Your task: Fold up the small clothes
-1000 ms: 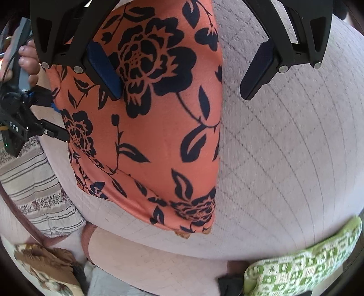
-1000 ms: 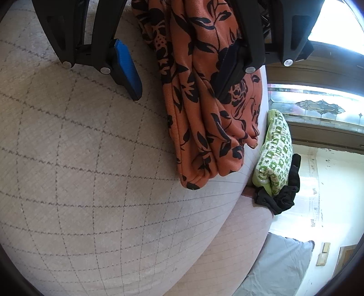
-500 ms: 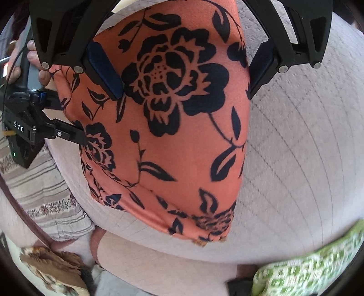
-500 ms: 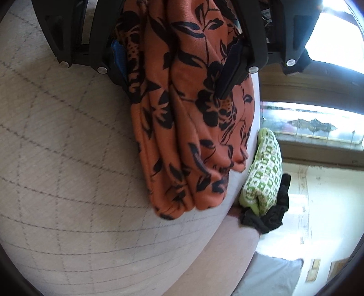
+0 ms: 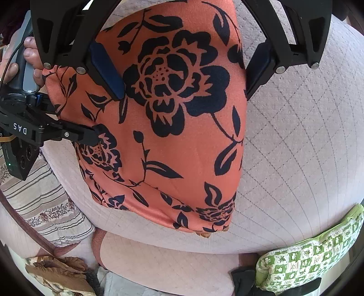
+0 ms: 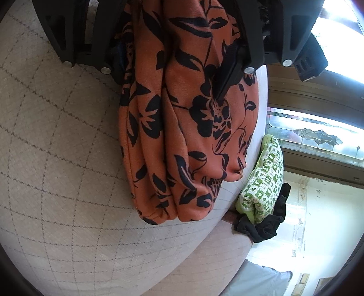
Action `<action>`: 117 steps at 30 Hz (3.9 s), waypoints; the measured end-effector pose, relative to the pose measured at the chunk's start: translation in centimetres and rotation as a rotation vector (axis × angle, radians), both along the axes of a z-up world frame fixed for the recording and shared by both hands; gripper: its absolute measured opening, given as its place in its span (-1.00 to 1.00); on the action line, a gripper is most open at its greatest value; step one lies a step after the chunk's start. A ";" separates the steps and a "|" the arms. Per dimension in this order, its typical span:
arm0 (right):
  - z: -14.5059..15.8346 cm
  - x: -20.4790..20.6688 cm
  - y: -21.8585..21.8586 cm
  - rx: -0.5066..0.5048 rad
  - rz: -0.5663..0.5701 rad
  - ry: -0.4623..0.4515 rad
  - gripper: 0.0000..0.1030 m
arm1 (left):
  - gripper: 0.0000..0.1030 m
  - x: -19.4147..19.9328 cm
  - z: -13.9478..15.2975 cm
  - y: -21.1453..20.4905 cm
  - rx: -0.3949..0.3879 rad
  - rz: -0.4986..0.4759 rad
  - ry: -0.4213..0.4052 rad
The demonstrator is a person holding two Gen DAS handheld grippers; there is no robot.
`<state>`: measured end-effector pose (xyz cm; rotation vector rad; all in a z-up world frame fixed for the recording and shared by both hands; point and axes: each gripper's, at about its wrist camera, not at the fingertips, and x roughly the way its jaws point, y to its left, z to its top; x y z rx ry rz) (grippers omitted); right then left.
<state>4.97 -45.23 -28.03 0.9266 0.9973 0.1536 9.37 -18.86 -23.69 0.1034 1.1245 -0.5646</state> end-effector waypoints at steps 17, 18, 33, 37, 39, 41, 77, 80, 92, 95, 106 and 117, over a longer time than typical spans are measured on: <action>-0.4 0.3 0.1 0.005 -0.001 0.004 0.25 | 0.94 0.7 -1.0 0.2 -0.032 -0.005 0.025; -0.4 0.3 0.2 0.003 -0.001 0.004 0.25 | 0.94 0.7 -1.0 0.2 -0.032 -0.005 0.025; -0.4 0.4 0.9 0.006 -0.002 -0.036 0.26 | 0.50 1.9 -1.3 1.4 -0.135 -0.007 0.051; 0.2 0.6 1.8 -0.047 0.007 -0.049 0.16 | 0.13 2.4 -0.8 2.5 -0.182 0.001 0.059; 0.6 0.7 2.0 -0.053 -0.001 -0.050 0.12 | 0.04 2.5 -0.5 2.7 -0.187 -0.002 0.057; 0.9 0.8 2.1 -0.060 -0.014 -0.048 0.10 | 0.00 2.5 -0.3 2.8 -0.185 -0.002 0.050; 3.6 7.6 16.5 -0.219 0.099 -0.152 -0.02 | -0.04 6.4 0.6 12.8 -0.031 0.189 -0.092; 2.7 7.7 16.3 -0.210 0.085 -0.119 -0.02 | 0.00 6.4 0.2 12.6 -0.019 0.180 -0.110; 0.5 8.3 15.7 -0.182 0.057 -0.040 0.08 | 0.32 6.7 -0.9 12.2 0.024 0.162 -0.136; 0.4 8.1 15.7 -0.180 0.057 -0.042 0.11 | 0.39 6.4 -1.0 12.2 0.045 0.164 -0.147; 0.7 7.6 15.6 -0.192 0.066 -0.031 0.19 | 0.51 5.3 -1.0 11.4 0.115 0.176 -0.178; 2.2 6.2 14.2 -0.199 0.075 0.006 0.37 | 0.53 3.8 1.8 11.8 0.173 0.207 -0.152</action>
